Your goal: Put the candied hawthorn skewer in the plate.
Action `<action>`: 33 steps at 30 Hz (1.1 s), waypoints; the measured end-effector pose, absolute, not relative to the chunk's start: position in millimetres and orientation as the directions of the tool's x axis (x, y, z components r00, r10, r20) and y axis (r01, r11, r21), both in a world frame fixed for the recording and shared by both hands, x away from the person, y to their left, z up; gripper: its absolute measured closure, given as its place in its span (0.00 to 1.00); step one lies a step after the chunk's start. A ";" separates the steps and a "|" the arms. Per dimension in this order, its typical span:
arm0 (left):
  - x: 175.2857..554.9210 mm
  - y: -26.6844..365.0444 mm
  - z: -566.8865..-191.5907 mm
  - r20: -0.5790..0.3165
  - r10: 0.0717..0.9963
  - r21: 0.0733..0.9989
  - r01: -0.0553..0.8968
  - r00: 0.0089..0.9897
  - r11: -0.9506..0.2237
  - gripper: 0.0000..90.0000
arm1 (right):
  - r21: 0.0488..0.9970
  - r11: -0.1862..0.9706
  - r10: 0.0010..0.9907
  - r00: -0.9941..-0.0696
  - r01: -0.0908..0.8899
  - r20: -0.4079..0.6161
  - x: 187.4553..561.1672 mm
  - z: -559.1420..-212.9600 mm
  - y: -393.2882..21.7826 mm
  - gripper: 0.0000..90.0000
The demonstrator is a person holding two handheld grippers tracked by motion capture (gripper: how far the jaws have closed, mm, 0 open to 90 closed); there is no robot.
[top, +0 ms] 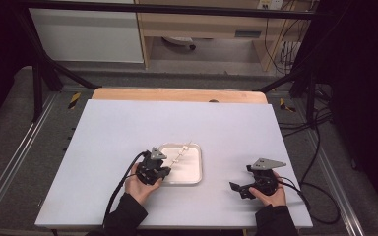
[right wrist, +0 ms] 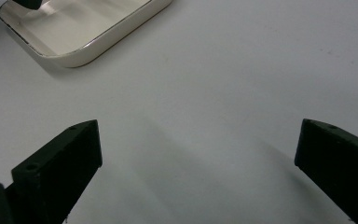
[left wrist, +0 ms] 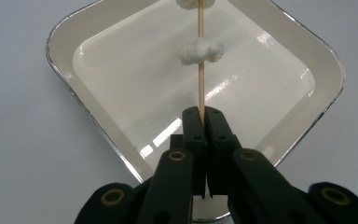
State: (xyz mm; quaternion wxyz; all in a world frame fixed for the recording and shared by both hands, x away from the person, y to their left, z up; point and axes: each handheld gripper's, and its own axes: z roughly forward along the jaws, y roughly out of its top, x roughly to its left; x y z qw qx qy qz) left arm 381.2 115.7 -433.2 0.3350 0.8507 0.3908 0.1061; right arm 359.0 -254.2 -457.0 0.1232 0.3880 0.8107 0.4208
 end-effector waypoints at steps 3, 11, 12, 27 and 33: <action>381.2 114.8 -434.6 -0.085 0.742 0.642 0.606 0.665 -0.470 0.98 | 0.779 0.343 0.733 -0.668 0.525 0.128 359.0 -457.1 -254.1 0.02; 380.0 111.8 -437.4 -0.074 0.746 0.625 0.614 0.662 -0.482 0.98 | 0.778 0.346 0.731 -0.670 0.524 0.127 359.2 -458.2 -253.4 0.02; 380.0 111.8 -437.2 -0.073 0.746 0.623 0.614 0.663 -0.485 0.98 | 0.778 0.346 0.731 -0.670 0.524 0.127 359.2 -458.2 -253.4 0.02; 378.2 115.8 -432.4 -0.073 0.723 0.635 0.591 0.687 -0.498 0.84 | 0.777 0.349 0.734 -0.668 0.524 0.122 358.7 -458.0 -253.5 0.02; 376.4 124.1 -423.2 -0.062 0.704 0.653 0.562 0.708 -0.508 0.67 | 0.776 0.348 0.735 -0.667 0.527 0.123 358.3 -457.5 -253.8 0.01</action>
